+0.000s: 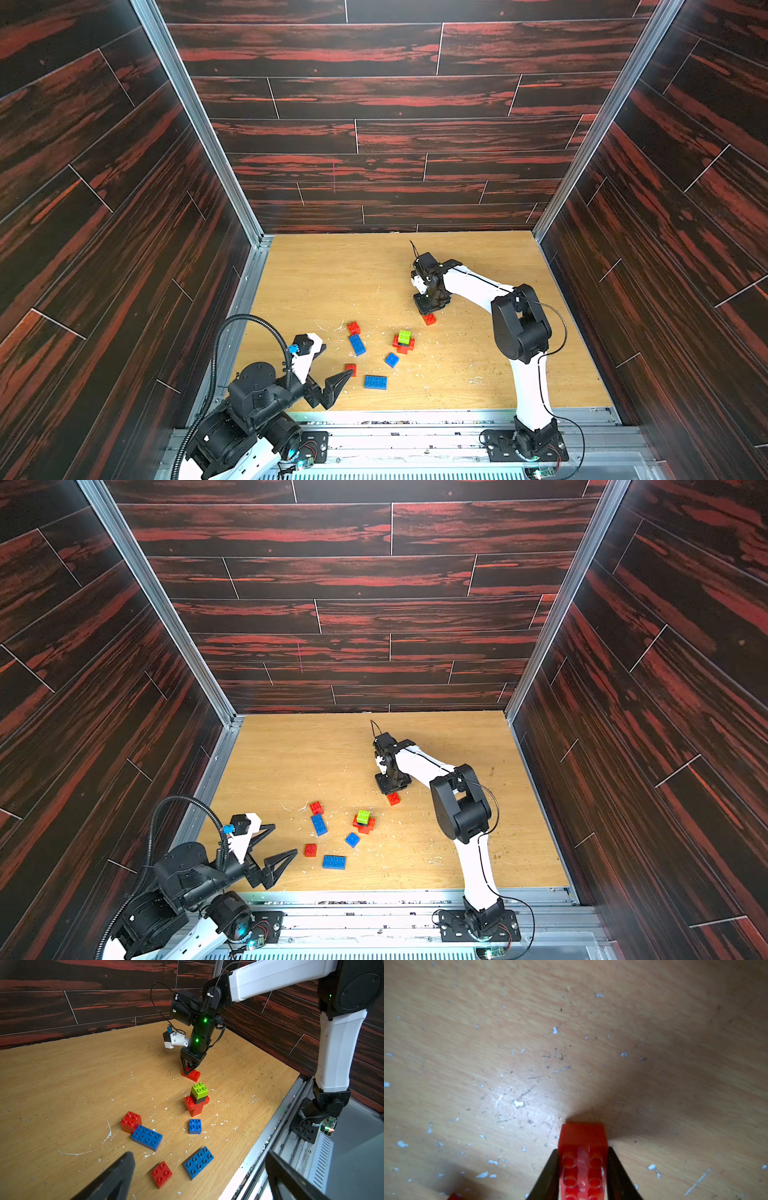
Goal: Assemble the letter f with lego
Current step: Pick up the lego brick from the center of the board.
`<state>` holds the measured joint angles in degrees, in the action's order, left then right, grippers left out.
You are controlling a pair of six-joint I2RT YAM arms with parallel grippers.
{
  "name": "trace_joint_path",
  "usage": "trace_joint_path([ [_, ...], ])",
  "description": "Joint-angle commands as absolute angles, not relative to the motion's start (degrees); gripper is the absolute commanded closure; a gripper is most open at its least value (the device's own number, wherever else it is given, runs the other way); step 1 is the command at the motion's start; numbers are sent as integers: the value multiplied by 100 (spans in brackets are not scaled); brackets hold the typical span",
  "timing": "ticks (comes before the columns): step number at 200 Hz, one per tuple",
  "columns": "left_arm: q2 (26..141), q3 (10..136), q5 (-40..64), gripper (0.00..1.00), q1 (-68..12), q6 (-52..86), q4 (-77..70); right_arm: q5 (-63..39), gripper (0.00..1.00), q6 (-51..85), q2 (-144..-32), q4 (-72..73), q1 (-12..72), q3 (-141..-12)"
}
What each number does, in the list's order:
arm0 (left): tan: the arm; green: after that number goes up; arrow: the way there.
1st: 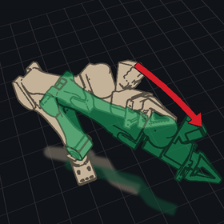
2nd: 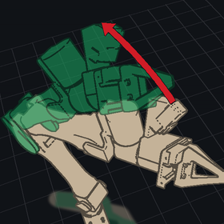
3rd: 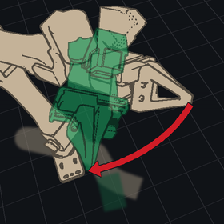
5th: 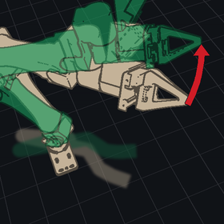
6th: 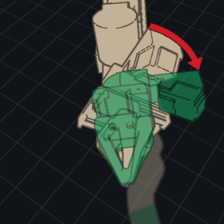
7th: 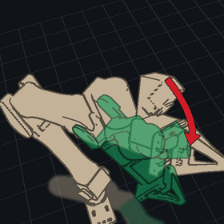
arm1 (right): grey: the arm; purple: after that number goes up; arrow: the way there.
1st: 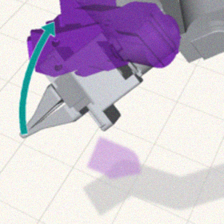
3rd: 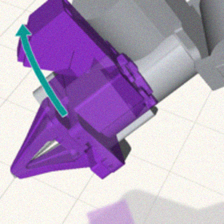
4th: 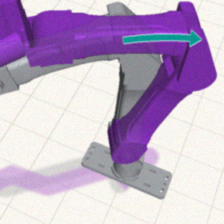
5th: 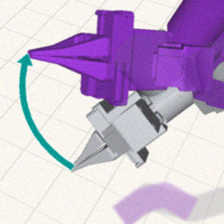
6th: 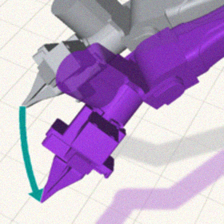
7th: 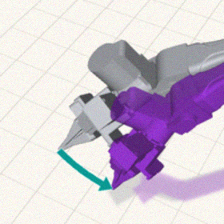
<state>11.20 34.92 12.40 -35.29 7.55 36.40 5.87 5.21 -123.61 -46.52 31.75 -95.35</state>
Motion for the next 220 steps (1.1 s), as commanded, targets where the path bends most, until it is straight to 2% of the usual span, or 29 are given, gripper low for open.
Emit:
trace_joint_path([
  [1, 1186, 3456, 1224, 0, -3551, 767, 3587, 615, 68, 449, -12546, -4857, 3155, -9716],
  [73, 1211, 3453, 1230, 0, -3551, 772, 3587, 354, 77, -176, -12205, -5252, 3168, -9818],
  [150, 1231, 3453, 1209, 0, -3551, 765, 3593, -371, 78, -1633, -11219, -6025, 3207, -9852],
  [188, 1244, 3459, 1212, 0, -3551, 766, 3595, -476, 78, -2156, -10875, -6333, 3274, -9896],
  [220, 1247, 3446, 1212, 0, -3551, 769, 3593, -311, 78, -2656, -10594, -6442, 3681, -9770],
])
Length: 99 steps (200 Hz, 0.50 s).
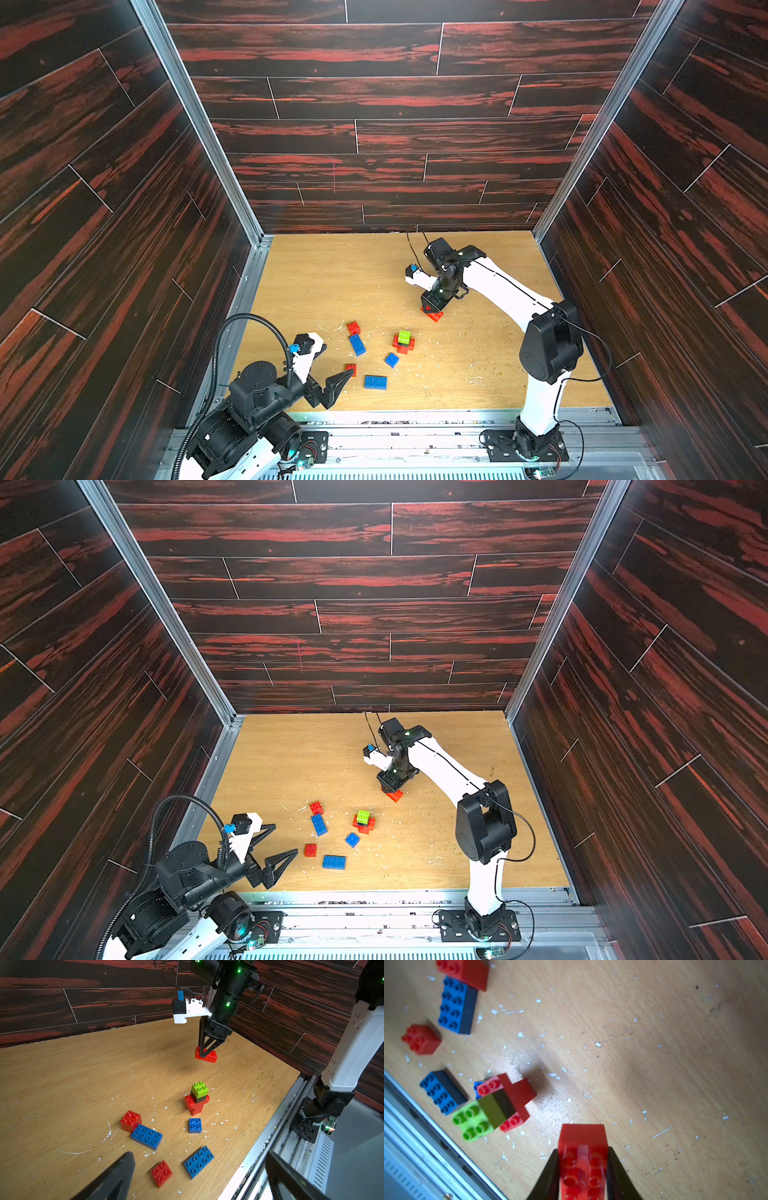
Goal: Assemble the letter f with lego
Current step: Pick up the lego brick from the center of the board, then assemble the lego brick with the lego brick.
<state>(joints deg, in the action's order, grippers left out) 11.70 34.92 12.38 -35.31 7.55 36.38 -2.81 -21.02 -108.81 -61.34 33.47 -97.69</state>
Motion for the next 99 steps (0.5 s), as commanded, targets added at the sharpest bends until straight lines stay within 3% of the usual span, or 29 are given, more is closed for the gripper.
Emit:
trace_joint_path([
  [1, 1248, 3450, 1208, 0, -3551, 771, 3594, -311, 78, -2656, -10594, -6442, 3681, -9770],
  [99, 1209, 3460, 1204, 0, -3551, 756, 3621, -118, 78, -3213, -10740, -7056, 4224, -10188],
])
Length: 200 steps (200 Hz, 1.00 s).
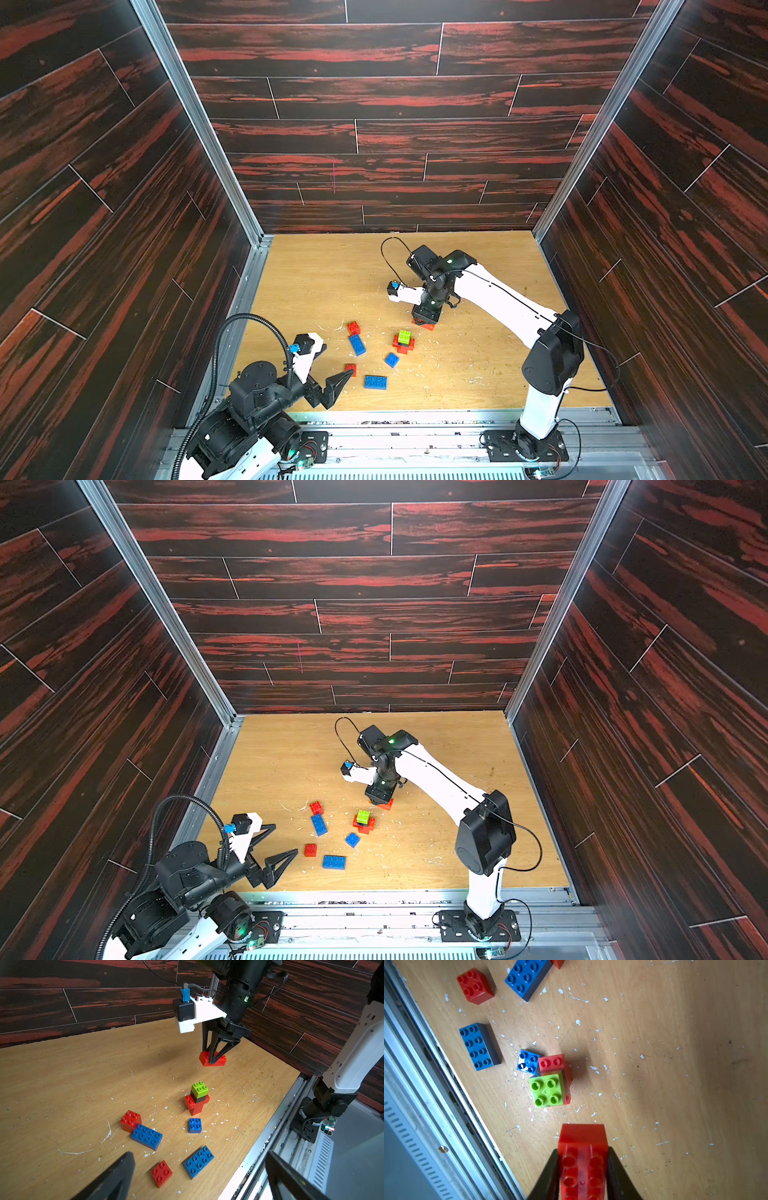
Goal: Assemble the letter f with lego
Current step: Assemble the lego brick with the lego brick.
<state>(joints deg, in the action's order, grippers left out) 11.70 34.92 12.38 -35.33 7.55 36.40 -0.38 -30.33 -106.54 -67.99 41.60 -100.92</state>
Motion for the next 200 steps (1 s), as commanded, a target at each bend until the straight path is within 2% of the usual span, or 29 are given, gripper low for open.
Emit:
trace_joint_path([
  [1, 1207, 3461, 1200, 0, -3551, 756, 3621, -120, 78, -3215, -10740, -7052, 4226, -10187],
  [200, 1224, 3463, 1204, 0, -3551, 754, 3629, -340, 79, -3364, -11191, -7079, 4712, -10432],
])
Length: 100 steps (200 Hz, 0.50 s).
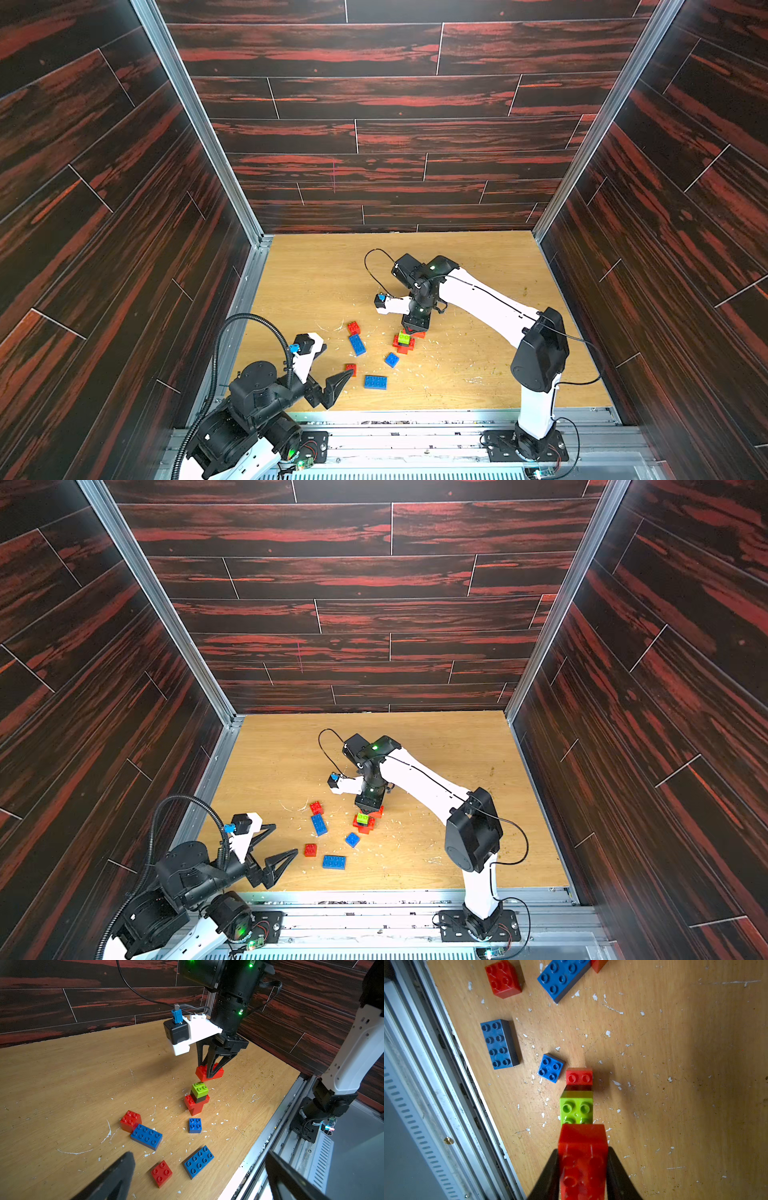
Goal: Assemble the letter f with lego
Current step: Assemble the lego brick with the lego brick.
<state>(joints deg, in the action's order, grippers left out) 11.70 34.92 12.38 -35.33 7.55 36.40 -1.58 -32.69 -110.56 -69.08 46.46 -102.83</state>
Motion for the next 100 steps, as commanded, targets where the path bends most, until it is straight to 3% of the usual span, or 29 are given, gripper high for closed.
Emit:
trace_joint_path([
  [1, 1223, 3463, 1204, 0, -3551, 751, 3629, -337, 79, -3365, -11194, -7082, 4716, -10432],
  [100, 1228, 3463, 1203, 0, -3551, 750, 3630, -448, 80, -3470, -11364, -7065, 4741, -10458],
])
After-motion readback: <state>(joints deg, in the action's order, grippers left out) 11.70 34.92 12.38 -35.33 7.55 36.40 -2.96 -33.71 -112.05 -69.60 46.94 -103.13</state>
